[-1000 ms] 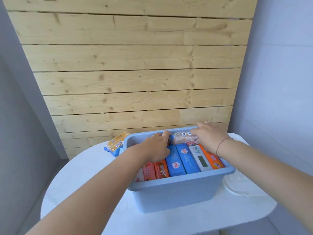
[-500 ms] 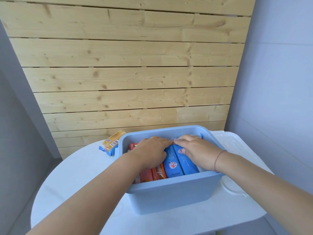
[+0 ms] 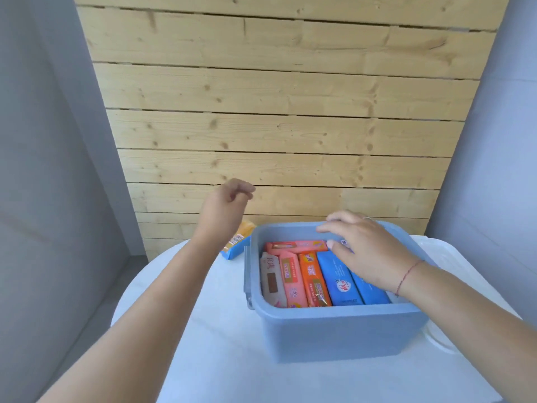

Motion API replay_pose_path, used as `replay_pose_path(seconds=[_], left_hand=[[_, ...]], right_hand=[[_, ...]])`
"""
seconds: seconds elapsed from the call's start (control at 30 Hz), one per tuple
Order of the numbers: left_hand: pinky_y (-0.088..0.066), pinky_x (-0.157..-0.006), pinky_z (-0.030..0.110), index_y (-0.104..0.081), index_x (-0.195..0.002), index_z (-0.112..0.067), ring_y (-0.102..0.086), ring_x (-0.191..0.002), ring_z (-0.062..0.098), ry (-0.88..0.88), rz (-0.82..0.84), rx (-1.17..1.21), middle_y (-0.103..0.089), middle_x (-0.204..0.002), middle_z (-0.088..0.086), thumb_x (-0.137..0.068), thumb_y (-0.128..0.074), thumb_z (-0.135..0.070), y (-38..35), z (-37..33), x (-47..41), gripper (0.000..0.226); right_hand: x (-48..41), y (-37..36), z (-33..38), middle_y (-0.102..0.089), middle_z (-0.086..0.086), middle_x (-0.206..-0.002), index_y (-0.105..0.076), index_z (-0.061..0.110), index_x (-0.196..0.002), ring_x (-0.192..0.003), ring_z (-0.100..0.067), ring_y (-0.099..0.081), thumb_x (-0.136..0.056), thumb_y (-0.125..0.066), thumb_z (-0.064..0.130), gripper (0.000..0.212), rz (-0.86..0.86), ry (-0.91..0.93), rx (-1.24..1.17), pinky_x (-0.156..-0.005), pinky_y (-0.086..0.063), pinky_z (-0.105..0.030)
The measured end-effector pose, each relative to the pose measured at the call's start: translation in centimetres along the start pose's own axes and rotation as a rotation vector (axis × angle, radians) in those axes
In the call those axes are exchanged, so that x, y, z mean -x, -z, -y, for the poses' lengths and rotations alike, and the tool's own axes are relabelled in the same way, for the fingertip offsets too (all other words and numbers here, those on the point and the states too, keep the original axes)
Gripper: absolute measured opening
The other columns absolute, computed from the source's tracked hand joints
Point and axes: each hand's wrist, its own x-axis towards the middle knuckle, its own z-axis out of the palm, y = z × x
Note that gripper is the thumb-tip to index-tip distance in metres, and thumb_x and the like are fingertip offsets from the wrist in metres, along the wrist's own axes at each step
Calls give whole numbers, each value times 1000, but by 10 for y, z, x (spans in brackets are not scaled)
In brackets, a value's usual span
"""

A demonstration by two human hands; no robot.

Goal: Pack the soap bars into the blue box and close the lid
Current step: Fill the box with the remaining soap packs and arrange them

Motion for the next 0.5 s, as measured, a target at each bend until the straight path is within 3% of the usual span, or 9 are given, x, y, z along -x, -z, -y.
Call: replay_pose_path(seconds=[0.07, 0.2, 0.37, 0.5], left_hand=[[-43, -61, 15, -65, -103, -16, -56, -71, 13, 137, -168, -119, -67, -95, -1, -83, -44, -10, 15, 40, -7, 30], [-43, -88, 32, -51, -126, -16, -51, -113, 25, 295, -9, -312, -50, -132, 6, -81, -60, -22, 7, 118, -3, 47], [-35, -103, 39, -32, -141, -13, -36, -131, 28, 271, 143, -402, -40, -142, 9, -71, -73, -35, -16, 166, -8, 84], [-39, -97, 40, -34, -138, -13, -41, -124, 31, 259, 116, -465, -45, -132, 11, -70, -73, -35, -26, 177, -19, 81]], right_hand=[[-3, -8, 21, -46, 11, -135, -55, 28, -128, -123, -11, -42, -95, -45, 26, 34, 44, 71, -31, -102, -31, -24], [-6, -23, 33, -43, 12, -136, -53, 31, -129, -129, -8, -37, -96, -44, 27, 35, 103, 60, -7, -108, -27, -24], [-13, -32, 34, -44, 12, -134, -56, 32, -127, -127, -9, -40, -95, -47, 25, 34, 132, -7, -2, -107, -27, -23], [-15, -33, 35, -45, 12, -133, -57, 32, -126, -127, -8, -41, -95, -47, 25, 33, 143, -16, 4, -106, -27, -21]])
